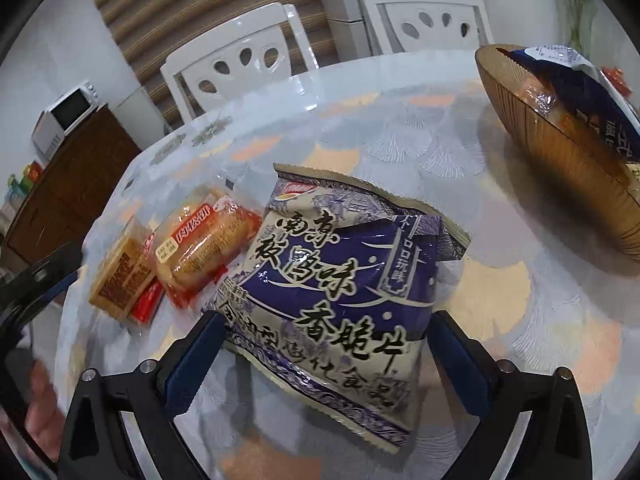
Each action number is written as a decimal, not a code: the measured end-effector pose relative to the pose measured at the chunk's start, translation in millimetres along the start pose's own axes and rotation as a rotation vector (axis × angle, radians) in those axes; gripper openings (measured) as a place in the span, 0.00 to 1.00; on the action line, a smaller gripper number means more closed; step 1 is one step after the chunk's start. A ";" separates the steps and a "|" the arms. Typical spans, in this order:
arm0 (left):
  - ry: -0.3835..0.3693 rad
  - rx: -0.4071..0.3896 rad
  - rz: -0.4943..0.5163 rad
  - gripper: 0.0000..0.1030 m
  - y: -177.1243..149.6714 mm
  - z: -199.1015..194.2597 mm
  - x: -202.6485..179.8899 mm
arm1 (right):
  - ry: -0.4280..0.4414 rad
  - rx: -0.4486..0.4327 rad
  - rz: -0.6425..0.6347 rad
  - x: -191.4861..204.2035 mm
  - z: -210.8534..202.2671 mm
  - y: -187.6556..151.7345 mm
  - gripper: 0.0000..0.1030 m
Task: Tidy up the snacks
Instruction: 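Grasp the purple snack bag with the right tool while the left tool grasps the bread loaf, then carry the purple bag and bread loaf with both tools over the brown bowl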
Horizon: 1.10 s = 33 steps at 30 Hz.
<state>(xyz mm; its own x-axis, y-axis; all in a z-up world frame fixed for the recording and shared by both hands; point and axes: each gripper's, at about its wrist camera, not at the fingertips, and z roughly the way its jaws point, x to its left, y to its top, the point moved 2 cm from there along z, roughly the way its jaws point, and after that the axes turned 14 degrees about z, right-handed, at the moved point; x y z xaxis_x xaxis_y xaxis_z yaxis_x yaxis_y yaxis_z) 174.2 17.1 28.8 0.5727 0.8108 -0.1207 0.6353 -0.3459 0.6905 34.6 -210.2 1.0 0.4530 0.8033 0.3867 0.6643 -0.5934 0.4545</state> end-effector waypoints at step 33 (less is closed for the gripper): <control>0.237 -0.054 -0.145 0.54 -102.0 -85.4 -17.6 | -0.083 -0.052 0.122 5.6 20.7 29.4 0.86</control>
<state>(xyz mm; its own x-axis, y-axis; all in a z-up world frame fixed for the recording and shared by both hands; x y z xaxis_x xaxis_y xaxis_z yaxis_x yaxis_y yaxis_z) 55.1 78.4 21.3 0.3369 0.9399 -0.0556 0.6696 -0.1977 0.7160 68.9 -222.1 -0.1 0.5774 0.7254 0.3746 0.5707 -0.6867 0.4502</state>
